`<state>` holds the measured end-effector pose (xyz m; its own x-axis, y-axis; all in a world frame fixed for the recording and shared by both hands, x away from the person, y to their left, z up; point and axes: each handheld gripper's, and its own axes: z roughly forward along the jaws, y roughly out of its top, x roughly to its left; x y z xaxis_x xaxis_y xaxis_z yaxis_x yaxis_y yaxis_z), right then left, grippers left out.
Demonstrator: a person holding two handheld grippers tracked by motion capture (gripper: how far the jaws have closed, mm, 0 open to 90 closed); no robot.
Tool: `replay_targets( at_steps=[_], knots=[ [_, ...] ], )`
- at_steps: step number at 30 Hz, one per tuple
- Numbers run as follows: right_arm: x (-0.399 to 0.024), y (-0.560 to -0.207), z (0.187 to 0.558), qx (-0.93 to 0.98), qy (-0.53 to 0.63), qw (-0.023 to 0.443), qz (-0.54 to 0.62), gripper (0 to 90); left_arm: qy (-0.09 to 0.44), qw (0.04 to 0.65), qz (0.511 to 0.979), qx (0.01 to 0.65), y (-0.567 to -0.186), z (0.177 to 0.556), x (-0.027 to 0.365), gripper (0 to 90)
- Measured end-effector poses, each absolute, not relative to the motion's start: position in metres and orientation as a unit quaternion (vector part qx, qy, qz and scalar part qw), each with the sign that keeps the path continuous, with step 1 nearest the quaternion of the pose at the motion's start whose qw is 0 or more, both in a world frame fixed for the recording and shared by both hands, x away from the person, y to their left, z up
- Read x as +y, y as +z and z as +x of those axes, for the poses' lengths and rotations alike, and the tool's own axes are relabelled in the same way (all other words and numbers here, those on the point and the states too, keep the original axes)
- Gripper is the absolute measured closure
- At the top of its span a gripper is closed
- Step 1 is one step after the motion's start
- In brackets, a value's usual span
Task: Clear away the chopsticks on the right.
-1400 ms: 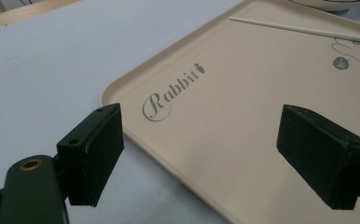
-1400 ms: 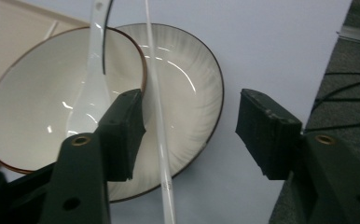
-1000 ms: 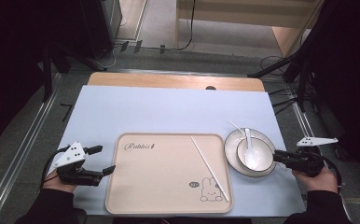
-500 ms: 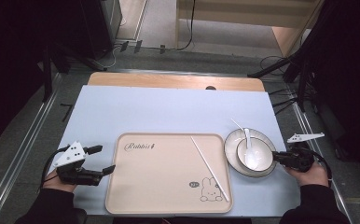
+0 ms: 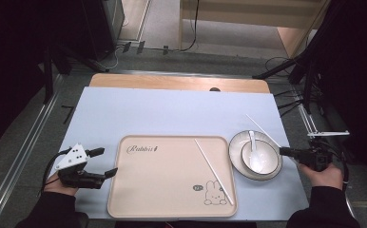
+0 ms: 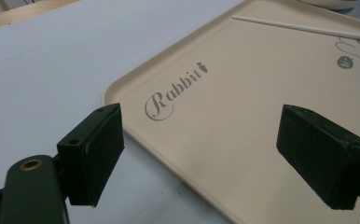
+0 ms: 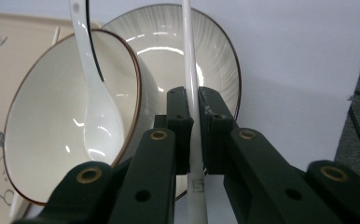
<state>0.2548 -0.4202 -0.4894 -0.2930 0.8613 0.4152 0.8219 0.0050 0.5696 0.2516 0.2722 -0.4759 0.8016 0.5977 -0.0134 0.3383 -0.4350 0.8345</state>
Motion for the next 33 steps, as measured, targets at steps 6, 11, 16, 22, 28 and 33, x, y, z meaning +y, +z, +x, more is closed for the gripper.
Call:
replay_targets(
  at_steps=[6, 11, 16, 22, 28, 33],
  knots=[
    [-0.415, -0.470, 0.251, 0.683, 0.383, 0.054, 0.619, 85.0, 0.144, 0.453, 0.833, 0.283, -0.475, 0.251, 0.273, 15.4],
    [-0.407, -0.455, 0.250, 0.671, 0.389, 0.063, 0.628, 85.0, 0.143, 0.454, 0.832, 0.285, -0.476, 0.252, 0.274, 15.4],
    [-0.396, -0.443, 0.249, 0.666, 0.396, 0.065, 0.630, 85.0, 0.143, 0.454, 0.833, 0.283, -0.476, 0.252, 0.273, 15.4],
    [-0.373, -0.432, 0.242, 0.672, 0.395, 0.079, 0.621, 85.0, 0.142, 0.460, 0.831, 0.279, -0.474, 0.251, 0.272, 15.4],
    [-0.352, -0.428, 0.233, 0.677, 0.397, 0.083, 0.614, 85.0, 0.142, 0.460, 0.831, 0.280, -0.475, 0.252, 0.273, 15.4],
    [-0.332, -0.426, 0.225, 0.684, 0.401, 0.083, 0.604, 85.0, 0.142, 0.459, 0.831, 0.281, -0.475, 0.252, 0.272, 15.4]
  ],
)
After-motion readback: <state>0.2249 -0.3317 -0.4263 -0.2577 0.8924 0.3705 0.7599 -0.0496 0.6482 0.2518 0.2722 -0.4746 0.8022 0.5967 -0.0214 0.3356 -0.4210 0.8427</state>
